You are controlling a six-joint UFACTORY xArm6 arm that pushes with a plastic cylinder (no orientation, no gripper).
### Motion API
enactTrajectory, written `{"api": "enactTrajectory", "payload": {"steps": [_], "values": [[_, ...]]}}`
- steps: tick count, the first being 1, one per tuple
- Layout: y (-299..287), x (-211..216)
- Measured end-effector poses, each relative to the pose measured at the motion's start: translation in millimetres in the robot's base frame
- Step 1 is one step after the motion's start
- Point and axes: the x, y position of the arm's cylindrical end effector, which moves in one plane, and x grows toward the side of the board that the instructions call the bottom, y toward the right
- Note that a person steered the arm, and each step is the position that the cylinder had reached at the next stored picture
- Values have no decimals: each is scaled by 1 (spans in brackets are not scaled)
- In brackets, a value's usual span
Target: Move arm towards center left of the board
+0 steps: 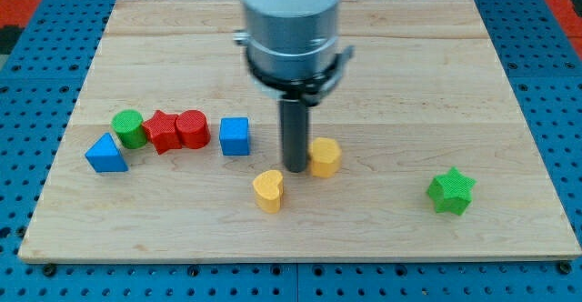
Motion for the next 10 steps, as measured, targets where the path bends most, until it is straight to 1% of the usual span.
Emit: {"api": "enactTrajectory", "payload": {"steps": [1, 2, 3, 4, 5, 6, 7, 8, 9, 10], "values": [[27, -2], [53, -16], [112, -7], [122, -8], [67, -20], [40, -22], [19, -45], [-6, -77], [-98, -107], [-202, -121]]}}
